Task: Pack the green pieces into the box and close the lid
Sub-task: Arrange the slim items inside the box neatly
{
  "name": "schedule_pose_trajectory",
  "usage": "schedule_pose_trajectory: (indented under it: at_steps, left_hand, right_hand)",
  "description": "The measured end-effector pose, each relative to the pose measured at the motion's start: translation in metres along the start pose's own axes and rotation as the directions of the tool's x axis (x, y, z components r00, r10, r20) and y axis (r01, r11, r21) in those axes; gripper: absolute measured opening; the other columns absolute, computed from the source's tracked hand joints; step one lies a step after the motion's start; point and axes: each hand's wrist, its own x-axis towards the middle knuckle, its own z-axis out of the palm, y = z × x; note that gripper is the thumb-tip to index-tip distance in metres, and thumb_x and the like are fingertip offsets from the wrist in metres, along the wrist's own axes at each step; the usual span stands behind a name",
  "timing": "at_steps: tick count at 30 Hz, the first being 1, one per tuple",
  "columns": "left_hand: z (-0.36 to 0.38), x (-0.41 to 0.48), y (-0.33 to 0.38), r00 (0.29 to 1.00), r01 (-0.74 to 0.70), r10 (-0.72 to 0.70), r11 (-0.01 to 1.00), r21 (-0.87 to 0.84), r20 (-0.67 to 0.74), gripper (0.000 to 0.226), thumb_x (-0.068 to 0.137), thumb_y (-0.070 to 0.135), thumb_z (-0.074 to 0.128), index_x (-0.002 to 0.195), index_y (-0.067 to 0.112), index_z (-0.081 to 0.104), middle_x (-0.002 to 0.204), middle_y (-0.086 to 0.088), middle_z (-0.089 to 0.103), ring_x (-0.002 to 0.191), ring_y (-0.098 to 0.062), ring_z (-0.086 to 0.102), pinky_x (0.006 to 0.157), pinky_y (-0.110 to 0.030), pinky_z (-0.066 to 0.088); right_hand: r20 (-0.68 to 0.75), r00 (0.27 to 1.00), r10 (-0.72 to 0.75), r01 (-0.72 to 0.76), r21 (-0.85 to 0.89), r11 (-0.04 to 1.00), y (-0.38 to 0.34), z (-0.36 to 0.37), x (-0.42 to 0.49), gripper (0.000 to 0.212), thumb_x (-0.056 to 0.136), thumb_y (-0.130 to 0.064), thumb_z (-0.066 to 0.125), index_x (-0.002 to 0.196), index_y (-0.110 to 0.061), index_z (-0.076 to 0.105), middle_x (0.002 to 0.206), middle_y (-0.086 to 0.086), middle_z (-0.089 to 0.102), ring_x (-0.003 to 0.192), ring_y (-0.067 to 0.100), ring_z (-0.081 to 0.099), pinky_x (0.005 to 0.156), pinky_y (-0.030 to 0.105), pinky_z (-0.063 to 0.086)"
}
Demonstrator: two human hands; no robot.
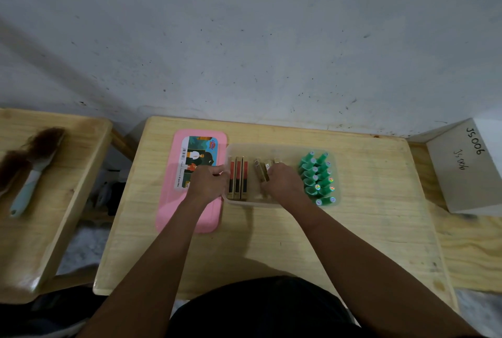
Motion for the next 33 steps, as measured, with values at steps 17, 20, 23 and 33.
schedule_pose_trajectory:
  at_steps: [17, 20, 23, 33]
  left_hand:
    - [-0.002, -0.002, 0.003, 1.0, 0.025, -0.025, 1.0, 0.0, -0.002, 0.037, 0.09, 0.02, 0.062, 0.125, 0.006, 0.061, 0.123, -0.014, 0.064, 0.111, -0.028, 0.06, 0.087, -0.046, 0.056]
    - [-0.002, -0.003, 0.003, 1.0, 0.025, -0.025, 1.0, -0.003, 0.002, 0.037, 0.091, 0.019, 0.061, 0.125, 0.006, 0.061, 0.124, -0.014, 0.063, 0.114, -0.029, 0.058, 0.09, -0.047, 0.055]
    - [-0.001, -0.003, 0.004, 1.0, 0.027, -0.027, 1.0, 0.004, 0.002, 0.037, 0.091, 0.018, 0.061, 0.126, 0.006, 0.06, 0.127, -0.013, 0.061, 0.119, -0.03, 0.055, 0.093, -0.048, 0.053]
    - [-0.001, -0.002, 0.003, 0.999, 0.032, -0.032, 0.999, -0.003, 0.017, 0.038, 0.091, 0.019, 0.061, 0.127, 0.007, 0.059, 0.129, -0.014, 0.06, 0.12, -0.03, 0.054, 0.094, -0.048, 0.053]
  right_hand:
    - [-0.012, 1.0, 0.02, -0.019, 0.083, 0.996, -0.006, 0.012, 0.003, 0.035, 0.077, -0.026, 0.073, 0.107, -0.012, 0.062, 0.103, 0.007, 0.067, 0.098, 0.025, 0.064, 0.078, 0.033, 0.05]
    - [0.004, 0.999, 0.036, -0.036, 0.25, 0.968, -0.002, 0.011, 0.005, 0.018, 0.079, -0.019, 0.071, 0.091, -0.007, 0.069, 0.085, 0.011, 0.071, 0.075, 0.021, 0.065, 0.073, 0.035, 0.057]
    - [0.112, 0.99, 0.089, -0.134, 0.513, 0.848, 0.005, 0.012, 0.007, 0.024, 0.084, -0.016, 0.07, 0.102, 0.001, 0.067, 0.084, 0.013, 0.07, 0.066, 0.019, 0.061, 0.074, 0.04, 0.059]
    - [0.568, 0.823, -0.014, -0.556, 0.809, 0.193, 0.01, -0.004, 0.006, 0.033, 0.099, -0.003, 0.036, 0.128, -0.01, 0.052, 0.096, 0.014, 0.064, 0.076, 0.022, 0.062, 0.057, 0.029, 0.047]
